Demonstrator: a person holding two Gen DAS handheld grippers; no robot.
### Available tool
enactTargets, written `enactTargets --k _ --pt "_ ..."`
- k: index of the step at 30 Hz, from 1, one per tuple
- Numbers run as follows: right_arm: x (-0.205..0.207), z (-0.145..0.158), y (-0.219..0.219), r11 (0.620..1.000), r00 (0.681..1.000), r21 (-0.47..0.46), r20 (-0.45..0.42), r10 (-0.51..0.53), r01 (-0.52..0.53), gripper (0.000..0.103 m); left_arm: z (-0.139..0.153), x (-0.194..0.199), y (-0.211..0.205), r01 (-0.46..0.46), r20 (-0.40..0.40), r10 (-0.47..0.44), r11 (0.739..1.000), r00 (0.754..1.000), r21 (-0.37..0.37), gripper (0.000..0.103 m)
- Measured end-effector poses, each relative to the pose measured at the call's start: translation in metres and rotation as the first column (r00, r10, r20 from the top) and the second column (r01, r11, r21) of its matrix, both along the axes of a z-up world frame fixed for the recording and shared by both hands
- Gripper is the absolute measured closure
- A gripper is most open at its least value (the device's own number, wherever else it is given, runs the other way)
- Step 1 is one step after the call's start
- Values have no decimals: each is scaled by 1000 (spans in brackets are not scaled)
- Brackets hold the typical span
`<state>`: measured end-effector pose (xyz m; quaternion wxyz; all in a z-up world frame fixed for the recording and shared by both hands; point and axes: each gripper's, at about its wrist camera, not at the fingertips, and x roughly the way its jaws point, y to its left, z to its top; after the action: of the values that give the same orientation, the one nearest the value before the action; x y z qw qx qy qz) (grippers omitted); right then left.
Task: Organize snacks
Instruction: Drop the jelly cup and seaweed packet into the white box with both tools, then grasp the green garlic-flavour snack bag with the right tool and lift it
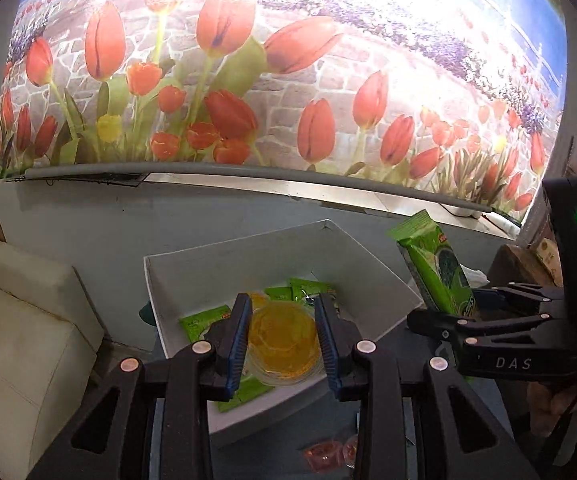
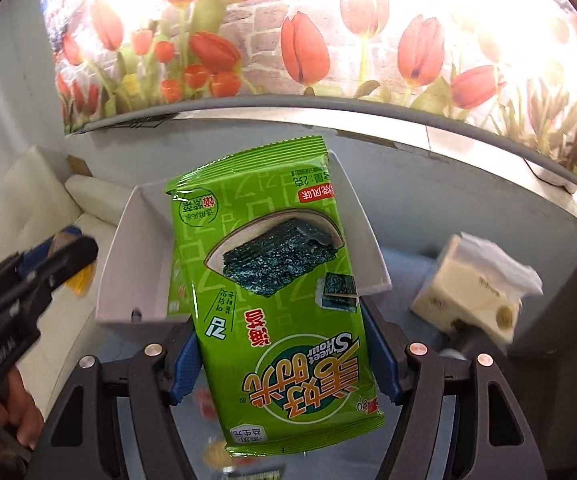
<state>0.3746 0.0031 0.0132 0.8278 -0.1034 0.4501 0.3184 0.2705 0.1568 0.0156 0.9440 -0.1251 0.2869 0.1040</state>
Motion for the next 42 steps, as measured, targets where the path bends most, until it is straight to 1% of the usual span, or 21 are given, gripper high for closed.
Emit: enactTargets --k 2,5,7,8,10,11,12,13,15,18,21,23,25,29,32,35,36,38,40,42 --pt "19 -4 16 1000 1000 2 -19 -7 7 29 -7 14 9 -19 -17 19 1000 1000 4 67" --pt "39 -12 33 1000 999 17 -38 -12 12 29 -17 33 27 -23 -41 23 999 999 -21 66" --pt "54 -18 43 999 998 38 -57 -13 15 28 -25 42 36 -21 -57 20 1000 998 -12 66" --pt "60 -21 47 998 998 53 -67 -15 18 27 -27 44 39 -26 -59 26 1000 998 -4 65" --pt "70 -24 54 998 997 61 -74 -13 18 18 -33 49 49 -27 -56 27 1000 998 -11 48" --pt "72 -24 56 998 997 52 -71 -16 20 15 -35 51 54 -28 -67 27 999 997 -19 21" --pt "76 -26 58 999 998 44 -64 -23 26 9 -37 52 59 -31 -78 29 999 997 -26 1" --pt "79 -29 58 998 997 47 -71 -30 34 4 -39 50 63 -37 -67 35 999 997 -23 0" --pt "80 -30 57 998 996 52 -87 -35 40 3 -43 45 69 -36 -71 35 999 997 -13 0" --pt "75 -28 50 997 997 72 -72 -32 37 3 -46 36 68 -25 -69 26 1000 997 8 0" --pt "60 -25 39 997 998 74 -68 -12 17 0 -50 29 61 -31 -82 35 998 996 49 0" --pt "47 -22 32 998 999 61 -38 3 0 0 -51 23 59 -22 -71 25 999 997 32 0" --pt "34 -19 21 998 1000 62 -24 3 -2 0 -49 14 53 -27 -62 30 998 998 49 0" --pt "-3 -16 -16 995 1000 96 -16 11 -9 0 -39 -11 29 -16 -50 21 995 999 94 0" --pt "-41 -18 -43 994 999 104 -21 44 -42 0 -31 -45 11 16 -37 -12 995 999 95 0" --pt "-88 -27 -64 995 997 65 -4 75 -74 0 -29 -82 -3 31 -37 -30 998 999 46 0" --pt "-103 -32 -69 995 996 50 4 92 -92 0 -29 -99 -9 45 -21 -45 999 999 27 0" --pt "-134 -44 -80 993 993 32 20 113 -113 0 -33 -126 -23 41 -26 -40 999 999 32 0" --pt "-160 -62 -82 990 991 -29 16 136 -136 0 -40 -147 -38 71 -52 -69 997 996 37 0" --pt "-178 -78 -82 985 988 -78 24 154 -152 0 -49 -170 -53 81 -71 -80 997 994 10 0"
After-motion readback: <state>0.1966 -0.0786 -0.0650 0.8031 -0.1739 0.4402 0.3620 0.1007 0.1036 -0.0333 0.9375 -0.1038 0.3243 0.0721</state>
